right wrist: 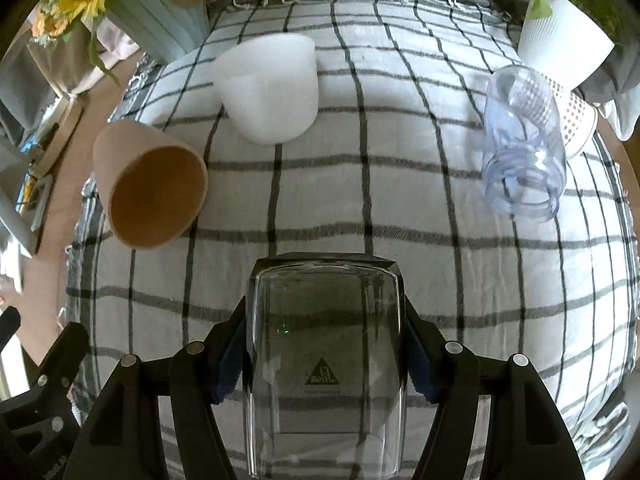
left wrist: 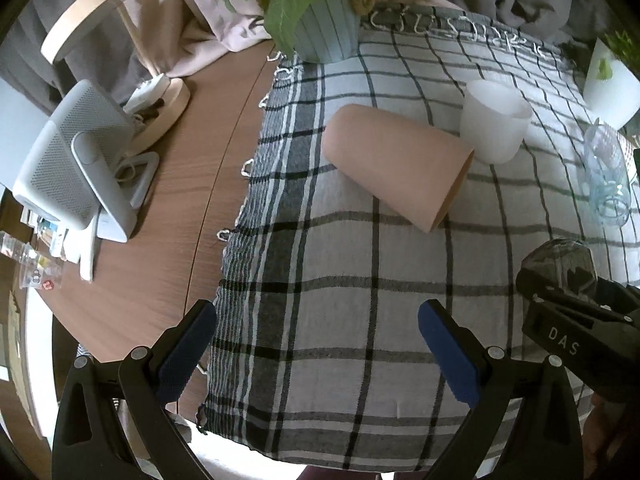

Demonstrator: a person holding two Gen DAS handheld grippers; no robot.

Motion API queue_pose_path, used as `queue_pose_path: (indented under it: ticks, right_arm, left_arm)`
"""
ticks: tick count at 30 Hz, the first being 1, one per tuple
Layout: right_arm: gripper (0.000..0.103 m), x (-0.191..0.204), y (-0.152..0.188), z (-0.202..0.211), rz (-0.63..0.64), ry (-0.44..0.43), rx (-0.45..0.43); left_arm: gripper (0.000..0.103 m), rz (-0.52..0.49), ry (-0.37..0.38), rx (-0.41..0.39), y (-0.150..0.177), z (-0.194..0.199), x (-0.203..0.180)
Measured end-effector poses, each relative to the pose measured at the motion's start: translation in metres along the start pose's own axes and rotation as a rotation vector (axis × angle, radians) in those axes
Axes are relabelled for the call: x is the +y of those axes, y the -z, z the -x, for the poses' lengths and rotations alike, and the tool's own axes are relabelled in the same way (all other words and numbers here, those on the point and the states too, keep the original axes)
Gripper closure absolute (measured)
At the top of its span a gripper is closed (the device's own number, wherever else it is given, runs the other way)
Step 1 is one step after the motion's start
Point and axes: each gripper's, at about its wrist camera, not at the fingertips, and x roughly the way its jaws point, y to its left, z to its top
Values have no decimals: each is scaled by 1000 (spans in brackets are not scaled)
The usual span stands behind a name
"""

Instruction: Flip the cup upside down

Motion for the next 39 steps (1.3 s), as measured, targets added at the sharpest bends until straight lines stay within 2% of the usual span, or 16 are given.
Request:
queue_pose_path:
  ticks: [10, 12, 14, 19, 25, 33, 37, 39]
  right_arm:
    - [36, 6, 1, -8, 4, 15, 10]
    - [29, 1, 2, -9, -6, 0, 17]
    - [27, -1, 5, -6, -22, -9, 1]
    - [26, -13, 11, 25, -28, -30, -52]
    - [24, -31, 18, 83, -36, -37, -181]
    - [23, -73, 26, 119, -116, -28, -268]
    - [23, -90, 30, 123, -162, -25, -274]
    - [23, -102, 33, 124, -190, -26, -276]
  left_arm:
    - [0, -16, 5, 20, 2, -6, -2]
    - [0, -11, 4, 19, 2, -5, -3]
    - [0, -4, 3, 17, 2, -2, -3]
    - [0, 10, 22, -6, 0, 15, -5]
    - [0, 10, 42, -31, -3, 34, -16]
    - [0, -43, 126, -35, -10, 50, -56]
    - [0, -80, 202, -14, -14, 51, -82]
    - [0, -103, 216, -4, -16, 49, -95]
